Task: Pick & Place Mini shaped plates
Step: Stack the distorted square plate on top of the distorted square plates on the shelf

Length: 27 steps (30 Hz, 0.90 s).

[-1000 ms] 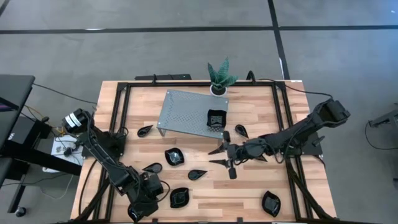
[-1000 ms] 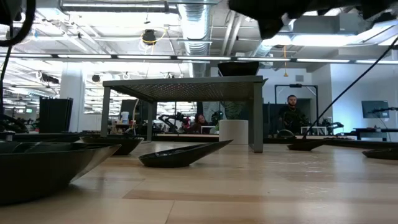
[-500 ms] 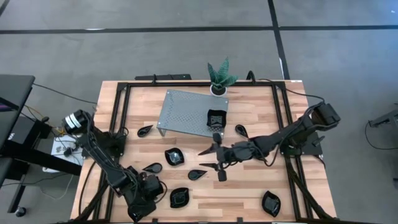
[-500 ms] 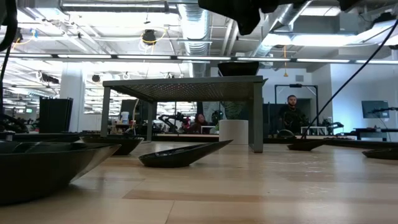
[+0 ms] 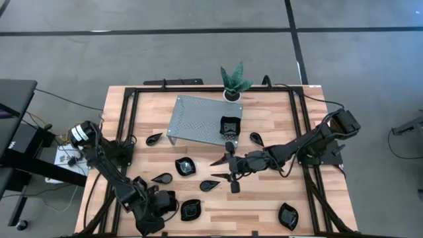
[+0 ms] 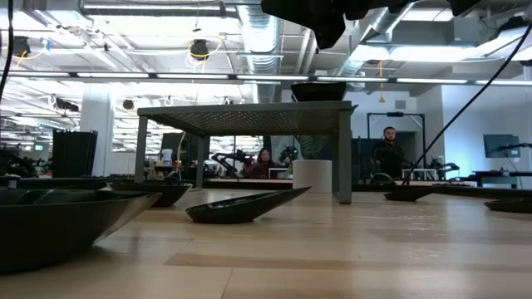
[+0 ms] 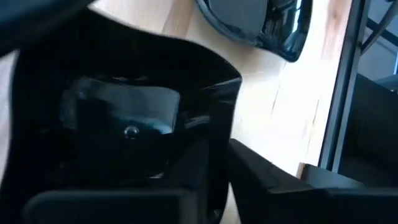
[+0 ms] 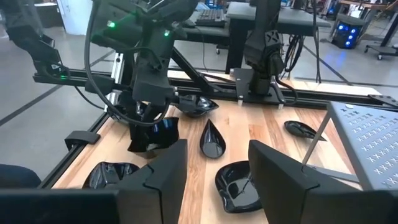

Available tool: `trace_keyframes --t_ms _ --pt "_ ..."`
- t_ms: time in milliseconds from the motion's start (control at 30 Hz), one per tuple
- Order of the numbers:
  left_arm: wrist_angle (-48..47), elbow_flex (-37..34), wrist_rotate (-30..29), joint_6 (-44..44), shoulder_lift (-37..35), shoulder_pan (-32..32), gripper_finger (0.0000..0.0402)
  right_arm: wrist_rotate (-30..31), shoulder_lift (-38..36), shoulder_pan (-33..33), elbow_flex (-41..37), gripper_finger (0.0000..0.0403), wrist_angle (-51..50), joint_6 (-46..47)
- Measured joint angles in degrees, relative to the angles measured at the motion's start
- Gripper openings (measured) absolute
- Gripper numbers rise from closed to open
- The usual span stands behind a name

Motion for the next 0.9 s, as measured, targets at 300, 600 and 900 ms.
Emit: trace_keyframes --t_ms 300,600,900 --pt "0.11 -0.2 -2.59 6.28 -7.42 0.32 0.0007 0.0 0.0 -0.02 0.0 0.0164 0.13 0.04" --pt "2.27 -0.2 -1.23 29.3 -14.88 4.55 0.0005 -16.06 6.15 -1.25 1.55 0.0162 11.33 -1.99" --pt "10.04 -0.15 4.06 52.13 -17.59 8.68 0.0006 -33.89 19.85 -2.23 17.83 0.0148 3.14 -0.48"
